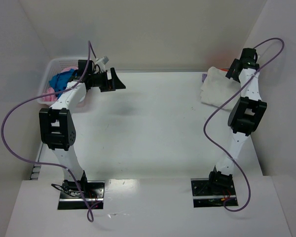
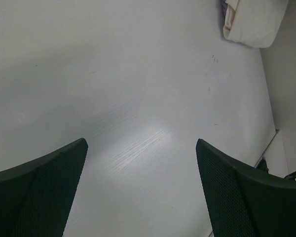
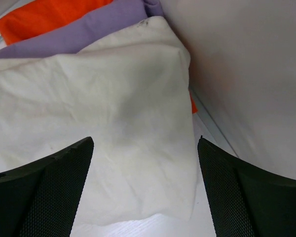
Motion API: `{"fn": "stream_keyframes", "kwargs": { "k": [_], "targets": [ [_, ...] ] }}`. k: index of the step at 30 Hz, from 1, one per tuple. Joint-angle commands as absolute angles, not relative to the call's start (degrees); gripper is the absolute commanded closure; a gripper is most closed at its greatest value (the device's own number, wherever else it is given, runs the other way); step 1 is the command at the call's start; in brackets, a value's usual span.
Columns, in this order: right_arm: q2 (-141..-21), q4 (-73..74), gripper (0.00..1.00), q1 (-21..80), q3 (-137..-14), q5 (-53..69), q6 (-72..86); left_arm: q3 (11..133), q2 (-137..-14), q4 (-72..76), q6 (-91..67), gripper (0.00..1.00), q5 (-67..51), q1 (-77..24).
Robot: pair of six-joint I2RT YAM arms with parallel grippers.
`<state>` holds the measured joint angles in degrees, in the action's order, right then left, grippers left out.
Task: Fold and stack the t-shirts
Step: Put the neatly folded tshirt into the corner of the board with the right arm
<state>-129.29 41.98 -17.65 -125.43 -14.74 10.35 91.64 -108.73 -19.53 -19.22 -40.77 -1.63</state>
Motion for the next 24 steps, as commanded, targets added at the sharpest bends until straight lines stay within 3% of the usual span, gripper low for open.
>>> {"fn": "stream_keyframes", "kwargs": {
  "k": [1,5,10,14,15,17,21,22,24],
  "targets": [
    [-118.4,37.4,0.09,-16.5,-121.8,-10.6,11.5,92.9,-106.4,-19.0,-17.2,0.02,-42.4,-1.5],
    [-111.4,31.5,0.09,-12.8,-110.9,-7.3,10.3,91.7,-104.2,-19.0,-17.2,0.02,-43.0,-2.0],
    [-111.4,28.7,0.11,-9.1,-101.6,-8.8,11.1,90.3,-100.8,-19.0,-17.2,0.02,-44.2,-2.5],
    [-114.8,27.7,0.31,-8.4,-101.1,-11.3,13.7,88.1,-98.7,-18.4,-17.8,0.02,-45.4,-2.5],
    [-115.4,27.1,0.4,-8.4,-101.1,-11.9,13.7,88.1,-98.0,-18.4,-18.3,0.02,-45.4,-2.5],
    [-116.5,26.5,0.45,-8.4,-101.1,-14.8,14.4,87.5,-97.5,-17.8,-18.3,0.02,-45.4,-2.5],
    [-119.4,25.8,0.67,-8.4,-103.8,-20.3,15.6,86.9,-97.5,-17.8,-18.9,0.02,-45.4,-2.5],
    [-120.3,25.8,0.77,-8.4,-103.8,-21.1,15.6,86.9,-97.5,-17.8,-19.4,0.02,-45.4,-2.5],
    [-121.6,25.8,0.81,-8.4,-106.1,-21.7,15.6,86.4,-98.3,-17.3,-20.0,0.02,-45.4,-2.5]
  ]
}}
